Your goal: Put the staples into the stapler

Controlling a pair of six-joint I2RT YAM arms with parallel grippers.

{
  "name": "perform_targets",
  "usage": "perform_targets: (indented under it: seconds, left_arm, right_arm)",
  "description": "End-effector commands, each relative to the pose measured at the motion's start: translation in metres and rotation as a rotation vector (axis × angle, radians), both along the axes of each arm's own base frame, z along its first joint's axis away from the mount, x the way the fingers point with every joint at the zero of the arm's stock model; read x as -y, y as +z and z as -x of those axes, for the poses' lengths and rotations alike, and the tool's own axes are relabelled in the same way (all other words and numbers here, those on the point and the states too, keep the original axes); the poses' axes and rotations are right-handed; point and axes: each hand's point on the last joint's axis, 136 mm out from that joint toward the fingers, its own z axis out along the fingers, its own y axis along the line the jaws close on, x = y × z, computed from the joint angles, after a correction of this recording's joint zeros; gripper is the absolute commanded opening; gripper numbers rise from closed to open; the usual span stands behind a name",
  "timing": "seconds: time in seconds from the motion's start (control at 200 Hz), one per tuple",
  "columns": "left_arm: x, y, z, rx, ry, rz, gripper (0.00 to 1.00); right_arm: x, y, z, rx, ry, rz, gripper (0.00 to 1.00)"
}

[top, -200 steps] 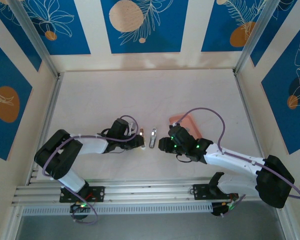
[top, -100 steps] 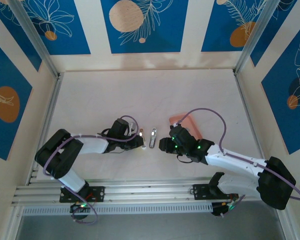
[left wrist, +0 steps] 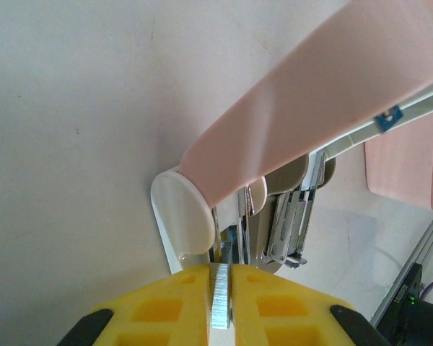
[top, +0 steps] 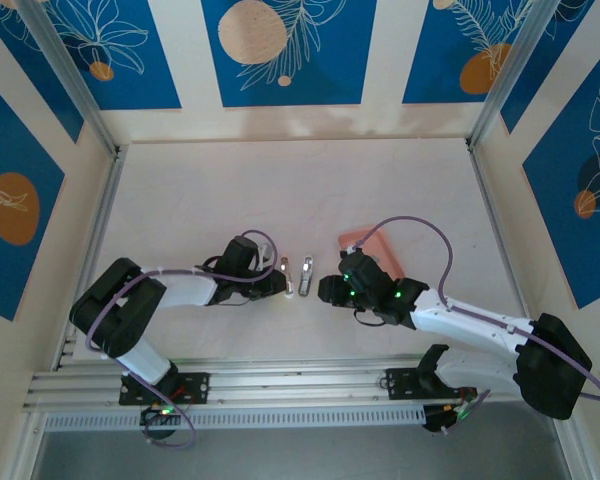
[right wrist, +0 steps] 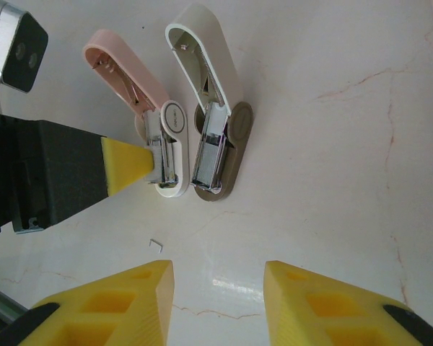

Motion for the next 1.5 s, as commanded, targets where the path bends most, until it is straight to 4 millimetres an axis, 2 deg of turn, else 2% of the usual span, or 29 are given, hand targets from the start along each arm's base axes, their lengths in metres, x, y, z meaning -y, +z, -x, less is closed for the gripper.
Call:
perform_targets:
  seconds: [0.0, 0.515, 0.645, 0.875, 1.065, 1.21, 1.496]
  left_arm:
    - [0.007, 0.012, 0.002, 0.021, -0.03, 0.018, 0.17]
    - [0.006, 0.022, 0.001, 0.051, -0.028, 0.032, 0.17]
    - [0.005, 0.022, 0.001, 0.05, -0.023, 0.024, 0.24]
    - [0.002, 0.026, 0.0, 0.067, -0.022, 0.007, 0.3]
    - [-0.016, 0.042, -0.01, 0.192, 0.059, -0.029, 0.4]
    - [-0.038, 0.048, -0.016, 0.286, 0.135, -0.064, 0.43]
    - [-0.09, 0.042, -0.023, 0.433, 0.292, -0.181, 0.45]
  right_arm:
    - [0.001, 0.001, 0.002, 0.006, -0.012, -0.015, 0.38]
    - [-0.001, 0.003, 0.001, 0.007, -0.009, -0.022, 0.38]
    - [-0.001, 0.003, 0.002, 0.008, -0.006, -0.02, 0.38]
    - [-0.004, 0.008, 0.003, 0.013, 0.011, -0.017, 0.38]
    - [-0.01, 0.016, 0.003, 0.016, 0.039, 0.017, 0.38]
    - [-0.02, 0.019, 0.001, 0.003, 0.069, 0.053, 0.38]
    - [-0.053, 0.014, -0.008, -0.093, 0.114, 0.162, 0.38]
